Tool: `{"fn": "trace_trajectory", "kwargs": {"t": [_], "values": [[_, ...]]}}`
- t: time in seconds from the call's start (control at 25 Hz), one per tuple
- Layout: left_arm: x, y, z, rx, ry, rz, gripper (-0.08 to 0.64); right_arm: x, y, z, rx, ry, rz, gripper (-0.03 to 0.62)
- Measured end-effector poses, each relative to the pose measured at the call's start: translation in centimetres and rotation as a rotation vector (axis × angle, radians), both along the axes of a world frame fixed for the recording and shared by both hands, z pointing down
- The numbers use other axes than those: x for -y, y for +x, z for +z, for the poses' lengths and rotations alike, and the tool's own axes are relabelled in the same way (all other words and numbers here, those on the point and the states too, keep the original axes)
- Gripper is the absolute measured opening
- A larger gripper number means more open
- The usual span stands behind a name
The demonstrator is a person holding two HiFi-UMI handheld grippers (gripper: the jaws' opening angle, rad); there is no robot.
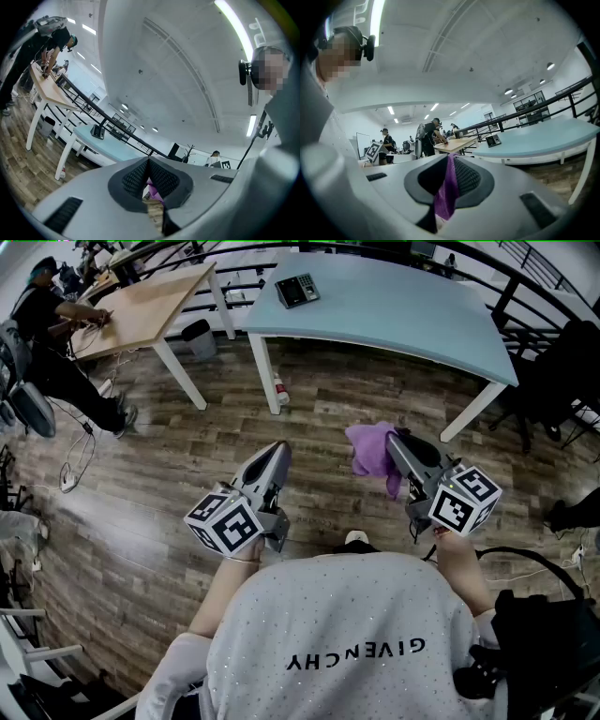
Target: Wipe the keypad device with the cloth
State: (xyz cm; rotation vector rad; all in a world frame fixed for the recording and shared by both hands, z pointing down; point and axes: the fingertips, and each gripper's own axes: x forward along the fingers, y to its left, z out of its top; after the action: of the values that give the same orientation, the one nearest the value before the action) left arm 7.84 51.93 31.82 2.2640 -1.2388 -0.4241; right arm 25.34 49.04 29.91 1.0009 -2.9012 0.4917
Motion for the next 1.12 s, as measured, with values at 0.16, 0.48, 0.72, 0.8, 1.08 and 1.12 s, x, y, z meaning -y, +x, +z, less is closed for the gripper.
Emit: {"fn": "trace_trajectory", "kwargs": {"t": [0.16, 0.48, 0.72, 0.8, 1.08, 1.12], "values": [[0.5, -0.2, -0.2, 0.006, 0.0, 0.004, 0.0, 0.5, -0.3, -0.1, -0.013, 0.01, -0.003, 0.043], [0.8, -0.1, -0.1, 0.037, 0.008, 0.009, 0.0, 0.7, 0.0, 0.1, -0.02, 0.012, 0.003, 0.043], [3.0, 0.3, 1.4, 0.039, -0.007, -0.009, 0.0, 3.7, 1.0, 1.5, -0.003, -0.005, 0.011, 0.044], [4.6, 0.6, 1.4, 0.049, 0.0, -0.021, 0.0, 5.7, 1.1, 1.5, 0.001, 0.007, -0.006, 0.044], [12.6, 0.2, -0.1, 0.111, 0.047, -0.107, 0.002, 16.1, 0.0, -0.3, 0.023, 0.044, -0.068, 0.044], [13.7, 0.1, -0.5, 0.084, 0.052, -0.117, 0.002, 17.4, 0.0, -0.3, 0.022, 0.048, -0.075, 0.044]]}}
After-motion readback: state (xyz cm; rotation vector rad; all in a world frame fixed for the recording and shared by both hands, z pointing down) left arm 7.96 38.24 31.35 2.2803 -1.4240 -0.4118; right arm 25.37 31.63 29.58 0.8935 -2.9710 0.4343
